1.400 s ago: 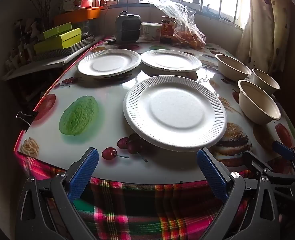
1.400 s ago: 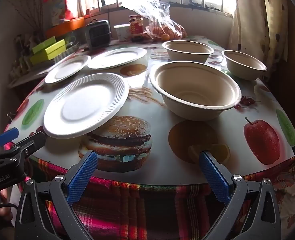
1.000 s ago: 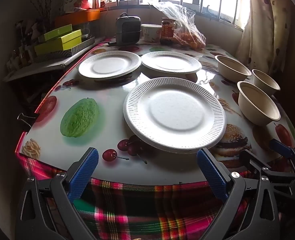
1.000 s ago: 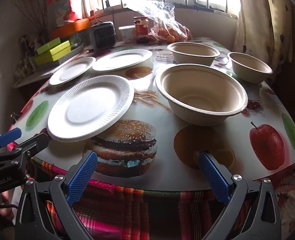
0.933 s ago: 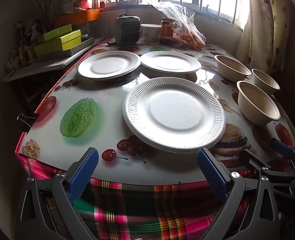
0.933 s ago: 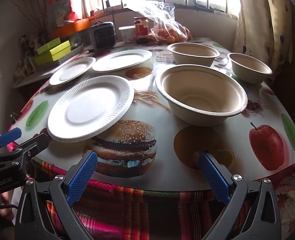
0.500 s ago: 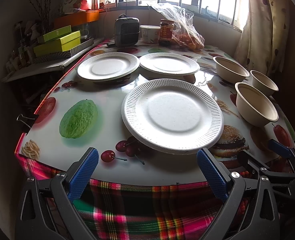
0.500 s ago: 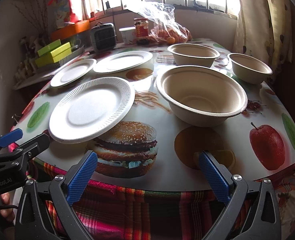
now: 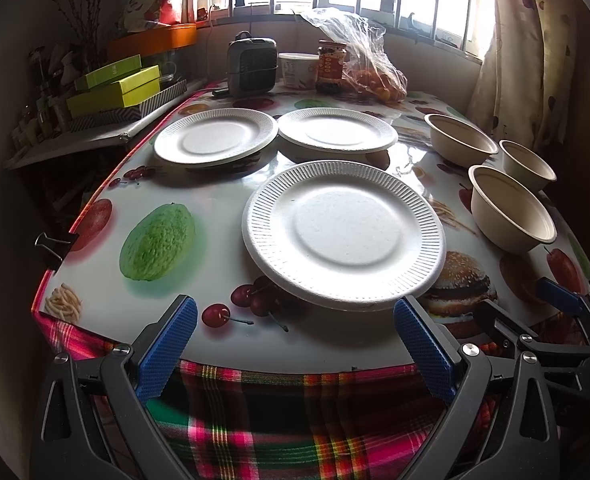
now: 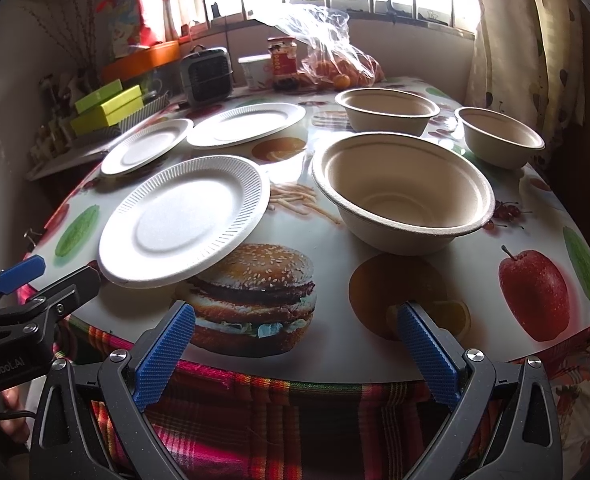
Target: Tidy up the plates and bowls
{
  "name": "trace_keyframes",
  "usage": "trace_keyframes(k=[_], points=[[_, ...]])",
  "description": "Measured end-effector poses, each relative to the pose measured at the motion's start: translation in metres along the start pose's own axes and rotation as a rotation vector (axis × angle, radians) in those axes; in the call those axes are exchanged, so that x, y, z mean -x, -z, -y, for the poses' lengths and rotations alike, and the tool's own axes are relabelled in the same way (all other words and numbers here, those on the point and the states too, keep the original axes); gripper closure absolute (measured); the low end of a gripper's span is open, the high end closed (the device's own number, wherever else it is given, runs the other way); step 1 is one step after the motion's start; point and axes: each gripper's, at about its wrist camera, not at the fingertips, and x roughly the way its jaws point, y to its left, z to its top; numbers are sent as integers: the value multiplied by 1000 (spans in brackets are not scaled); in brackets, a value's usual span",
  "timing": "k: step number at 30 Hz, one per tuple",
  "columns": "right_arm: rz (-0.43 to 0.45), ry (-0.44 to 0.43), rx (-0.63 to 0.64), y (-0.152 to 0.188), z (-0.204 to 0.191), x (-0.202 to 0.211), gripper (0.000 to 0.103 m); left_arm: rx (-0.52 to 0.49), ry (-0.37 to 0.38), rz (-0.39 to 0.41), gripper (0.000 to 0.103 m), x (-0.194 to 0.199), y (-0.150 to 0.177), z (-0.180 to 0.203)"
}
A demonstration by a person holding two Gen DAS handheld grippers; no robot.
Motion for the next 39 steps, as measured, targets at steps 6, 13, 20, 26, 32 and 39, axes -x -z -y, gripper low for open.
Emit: trace_keyframes(k=[6, 13, 20, 26, 32, 39], points=[[0, 0, 0, 0, 0, 0, 0, -1, -2, 1, 4, 0, -1, 0], [0, 0, 1, -1, -1, 0, 0, 2, -1, 0, 4, 0, 0, 0], [0, 0, 2, -1, -1, 0, 0, 1, -1, 0, 4, 0, -1, 0], [0, 0, 2, -1, -1, 0, 0, 2, -2, 0, 4, 1, -1, 0], [0, 1, 2, -1, -1, 0, 0, 1, -3, 0, 4, 1, -1, -1], [3, 5, 32, -3, -6, 1, 0, 4, 0, -1, 4, 0, -2, -3]])
